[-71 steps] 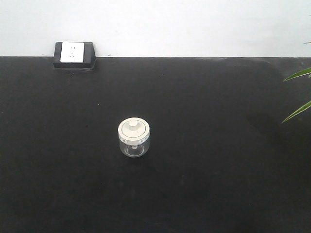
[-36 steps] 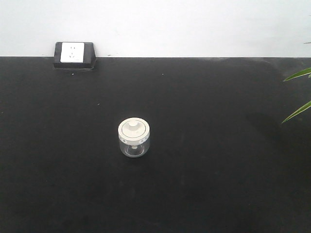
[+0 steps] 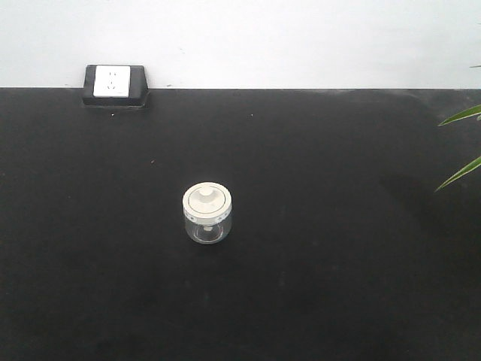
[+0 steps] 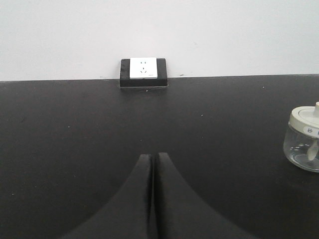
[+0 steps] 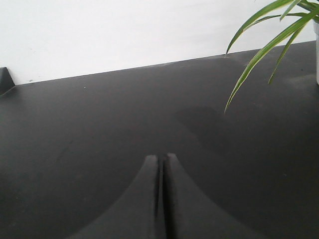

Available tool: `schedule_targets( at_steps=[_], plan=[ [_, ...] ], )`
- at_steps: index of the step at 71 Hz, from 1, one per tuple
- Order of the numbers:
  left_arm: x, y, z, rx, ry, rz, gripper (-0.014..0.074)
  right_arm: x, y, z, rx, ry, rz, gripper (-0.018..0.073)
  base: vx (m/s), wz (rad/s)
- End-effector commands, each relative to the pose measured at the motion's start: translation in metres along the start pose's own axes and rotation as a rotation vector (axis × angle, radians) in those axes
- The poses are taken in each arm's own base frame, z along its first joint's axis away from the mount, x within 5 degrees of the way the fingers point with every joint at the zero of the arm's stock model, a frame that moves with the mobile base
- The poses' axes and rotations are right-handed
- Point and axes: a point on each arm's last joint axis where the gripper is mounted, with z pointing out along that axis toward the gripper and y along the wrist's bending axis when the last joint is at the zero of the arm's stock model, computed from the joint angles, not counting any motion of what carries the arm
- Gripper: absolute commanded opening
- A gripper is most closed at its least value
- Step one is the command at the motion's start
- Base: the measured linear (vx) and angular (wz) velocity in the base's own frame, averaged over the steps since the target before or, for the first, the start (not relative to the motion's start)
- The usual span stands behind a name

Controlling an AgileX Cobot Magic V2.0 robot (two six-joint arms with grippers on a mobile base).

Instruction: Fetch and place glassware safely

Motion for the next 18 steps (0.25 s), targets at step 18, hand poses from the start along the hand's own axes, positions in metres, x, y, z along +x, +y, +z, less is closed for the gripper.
schedule_targets(
  at_steps=[18],
  plan=[
    [0.0021, -0.0002, 0.0005, 0.004, -0.057, -0.009, -0.0007, -0.0005, -0.0004, 0.0003, 0.001, -0.064, -0.019, -0.0003, 0.0, 0.0]
  ],
)
